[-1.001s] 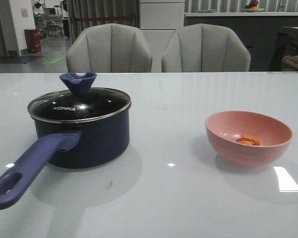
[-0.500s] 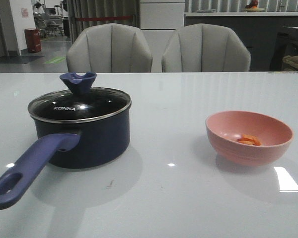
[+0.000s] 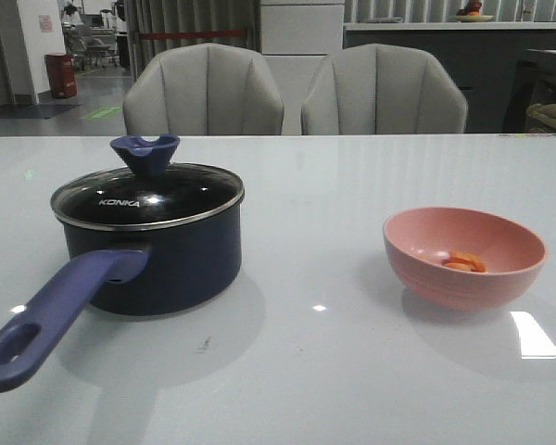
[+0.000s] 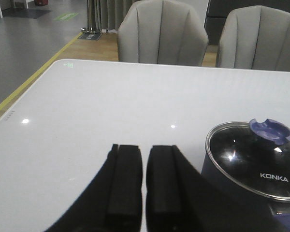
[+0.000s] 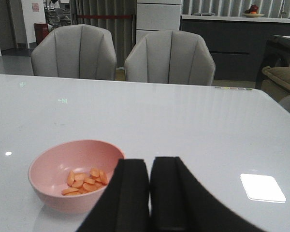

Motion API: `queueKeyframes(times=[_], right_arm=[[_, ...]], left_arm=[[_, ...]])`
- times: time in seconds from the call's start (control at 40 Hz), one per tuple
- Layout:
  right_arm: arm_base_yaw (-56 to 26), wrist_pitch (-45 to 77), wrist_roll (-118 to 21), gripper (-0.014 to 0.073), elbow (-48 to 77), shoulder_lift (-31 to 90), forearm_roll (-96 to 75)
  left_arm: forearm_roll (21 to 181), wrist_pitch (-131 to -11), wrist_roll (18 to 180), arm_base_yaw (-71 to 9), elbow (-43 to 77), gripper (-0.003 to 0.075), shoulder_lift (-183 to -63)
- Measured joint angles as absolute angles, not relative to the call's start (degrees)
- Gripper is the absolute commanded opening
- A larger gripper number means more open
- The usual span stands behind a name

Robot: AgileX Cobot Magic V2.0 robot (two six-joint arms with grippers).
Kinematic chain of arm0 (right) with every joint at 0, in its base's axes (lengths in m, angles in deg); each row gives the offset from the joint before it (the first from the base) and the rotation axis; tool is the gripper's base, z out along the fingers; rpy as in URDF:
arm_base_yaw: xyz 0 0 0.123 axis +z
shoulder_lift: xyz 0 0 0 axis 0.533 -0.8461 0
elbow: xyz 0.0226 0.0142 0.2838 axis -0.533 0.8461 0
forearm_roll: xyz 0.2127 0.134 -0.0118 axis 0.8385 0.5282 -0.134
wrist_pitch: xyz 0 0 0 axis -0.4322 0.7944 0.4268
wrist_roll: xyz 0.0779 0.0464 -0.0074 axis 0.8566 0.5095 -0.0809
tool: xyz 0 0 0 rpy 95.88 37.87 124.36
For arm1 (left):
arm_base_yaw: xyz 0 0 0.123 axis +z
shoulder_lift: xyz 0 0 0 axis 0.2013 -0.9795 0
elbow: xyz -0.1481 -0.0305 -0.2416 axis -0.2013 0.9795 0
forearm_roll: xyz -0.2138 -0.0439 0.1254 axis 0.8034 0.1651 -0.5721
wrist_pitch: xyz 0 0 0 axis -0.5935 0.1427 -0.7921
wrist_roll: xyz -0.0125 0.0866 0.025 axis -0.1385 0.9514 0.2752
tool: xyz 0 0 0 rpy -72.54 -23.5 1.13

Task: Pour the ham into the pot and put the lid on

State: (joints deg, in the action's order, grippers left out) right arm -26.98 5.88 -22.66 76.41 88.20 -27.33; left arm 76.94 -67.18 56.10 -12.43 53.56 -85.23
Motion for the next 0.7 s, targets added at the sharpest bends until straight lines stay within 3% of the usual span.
queueKeyframes(times=[0.2,0.3,0.4,0.5,0.7], right_arm=[[-27.0,5.9,-22.7,0.0182,76.4,88.2,-27.3],[-27.0,5.9,-22.7,0.0182,76.4,88.2,-27.3],[-27.0,5.9,-22.7,0.0182,76.4,88.2,-27.3],[-27.0,5.9,-22.7,0.0182,76.4,88.2,-27.3],[-27.0,5.9,-22.7,0.0182,76.4,88.2,-27.3]], left_arm=[[77.2,-67.0,56.1,-12.4,53.6,0.0183,-85.5],[77.2,-66.4,56.1,-12.4,53.6,0.0309,-85.5],[77.2,-64.9,56.1,-12.7,53.5,0.0485,-85.7],[77.2,-64.4,56.1,-13.7,53.1,0.0587,-87.3],[77.3,-60.1,56.1,-15.3,49.5,0.0595,-94.0]])
